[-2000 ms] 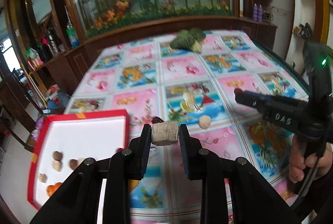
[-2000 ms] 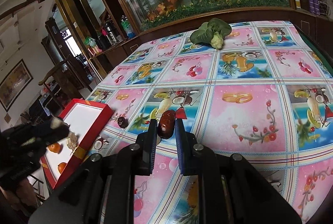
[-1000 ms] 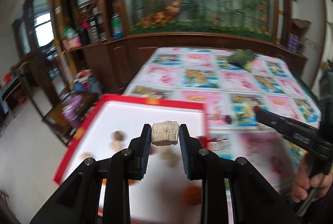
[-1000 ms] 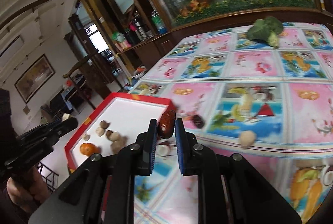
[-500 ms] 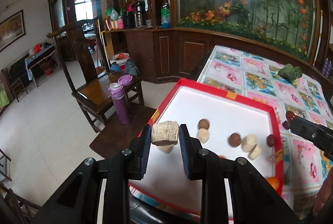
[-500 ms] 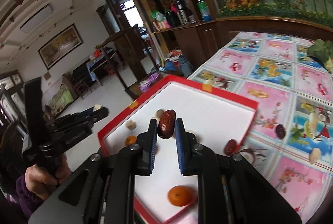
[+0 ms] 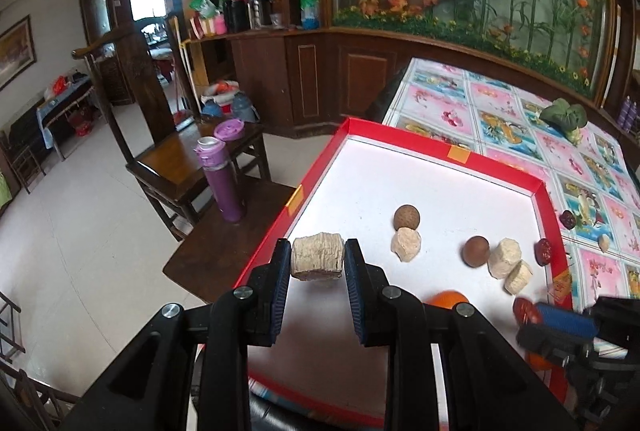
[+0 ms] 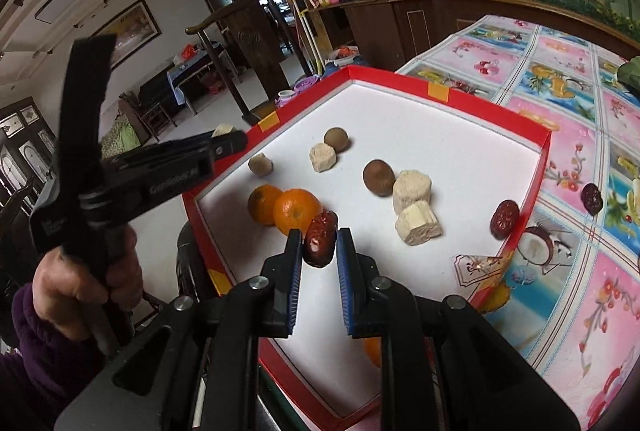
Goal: Organize fruits
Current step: 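Carry the date into the tray and open the right tool while the left tool releases its cube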
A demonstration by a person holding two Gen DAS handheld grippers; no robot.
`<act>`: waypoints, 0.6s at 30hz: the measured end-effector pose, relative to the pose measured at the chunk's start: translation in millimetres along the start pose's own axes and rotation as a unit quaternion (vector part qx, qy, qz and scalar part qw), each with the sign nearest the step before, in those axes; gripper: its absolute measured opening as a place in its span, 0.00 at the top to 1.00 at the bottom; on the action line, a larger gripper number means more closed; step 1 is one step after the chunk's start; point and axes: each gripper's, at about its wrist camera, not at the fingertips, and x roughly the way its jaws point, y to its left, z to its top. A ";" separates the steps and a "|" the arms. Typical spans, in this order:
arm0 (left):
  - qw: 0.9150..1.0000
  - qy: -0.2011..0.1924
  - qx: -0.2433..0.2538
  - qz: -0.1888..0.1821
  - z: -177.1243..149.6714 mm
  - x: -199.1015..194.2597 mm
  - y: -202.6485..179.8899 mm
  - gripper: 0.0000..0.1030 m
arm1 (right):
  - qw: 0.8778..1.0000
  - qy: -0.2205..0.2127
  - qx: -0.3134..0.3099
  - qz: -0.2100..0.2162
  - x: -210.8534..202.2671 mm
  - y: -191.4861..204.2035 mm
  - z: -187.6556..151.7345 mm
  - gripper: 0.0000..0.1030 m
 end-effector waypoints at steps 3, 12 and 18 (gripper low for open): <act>1.000 0.020 0.010 -0.014 9.0 12.9 -2.9 0.75 | 1.000 0.009 0.002 -0.003 6.2 -0.4 -0.2 0.81; 0.996 0.081 0.027 -0.036 16.3 44.8 -11.7 0.75 | 0.999 0.039 0.017 -0.002 21.7 -7.0 0.5 0.81; 0.993 0.106 0.036 -0.041 13.1 56.8 -16.7 0.75 | 0.998 0.057 0.020 -0.003 29.0 -9.7 0.6 0.81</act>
